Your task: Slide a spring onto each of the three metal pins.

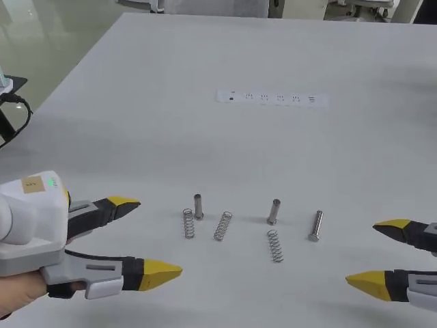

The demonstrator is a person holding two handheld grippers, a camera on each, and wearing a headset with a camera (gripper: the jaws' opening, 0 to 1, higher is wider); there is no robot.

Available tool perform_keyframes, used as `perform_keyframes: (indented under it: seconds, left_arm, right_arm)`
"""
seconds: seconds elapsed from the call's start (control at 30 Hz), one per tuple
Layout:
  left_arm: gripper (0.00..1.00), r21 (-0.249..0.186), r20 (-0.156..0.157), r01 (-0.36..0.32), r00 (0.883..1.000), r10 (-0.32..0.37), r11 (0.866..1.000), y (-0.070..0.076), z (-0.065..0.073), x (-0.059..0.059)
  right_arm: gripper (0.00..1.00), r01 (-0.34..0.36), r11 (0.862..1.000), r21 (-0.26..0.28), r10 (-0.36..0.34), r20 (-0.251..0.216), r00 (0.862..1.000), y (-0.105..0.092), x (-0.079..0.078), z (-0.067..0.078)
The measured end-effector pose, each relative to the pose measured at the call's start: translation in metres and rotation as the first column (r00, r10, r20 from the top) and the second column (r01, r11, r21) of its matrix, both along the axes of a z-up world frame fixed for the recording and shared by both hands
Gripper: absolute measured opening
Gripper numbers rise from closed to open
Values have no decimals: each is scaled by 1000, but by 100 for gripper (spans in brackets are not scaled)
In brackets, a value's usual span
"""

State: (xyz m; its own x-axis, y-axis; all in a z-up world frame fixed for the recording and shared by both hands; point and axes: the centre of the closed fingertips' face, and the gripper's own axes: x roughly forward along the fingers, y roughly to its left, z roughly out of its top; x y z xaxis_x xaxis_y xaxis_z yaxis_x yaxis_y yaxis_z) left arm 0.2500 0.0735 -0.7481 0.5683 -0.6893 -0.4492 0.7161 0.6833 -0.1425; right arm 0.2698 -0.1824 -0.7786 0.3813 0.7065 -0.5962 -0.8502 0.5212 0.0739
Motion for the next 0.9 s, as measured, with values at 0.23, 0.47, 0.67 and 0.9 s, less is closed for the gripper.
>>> perform_keyframes:
  seconds: [0.23, 0.47, 0.67, 0.9]
  left_arm:
    - [77, 6, -4, 1, 1000, -1, 1000, 1, -2, 1]
    - [77, 8, -1, 4, 1000, -4, 1000, 1, -1, 1]
    - [77, 11, 0, 14, 1000, -14, 1000, -2, -1, 1]
    - [76, 11, -4, 16, 1000, -16, 1000, -2, -2, 0]
  right_arm:
    - [64, -17, 1000, -16, 17, 0, 1000, 1, -3, -1]
    - [64, -25, 999, -28, 25, 0, 1000, 2, -5, -4]
    - [64, -18, 1000, -25, 18, -3, 1000, 2, -1, -2]
    - [63, 2, 1000, -25, -2, -26, 1000, 0, 3, -2]
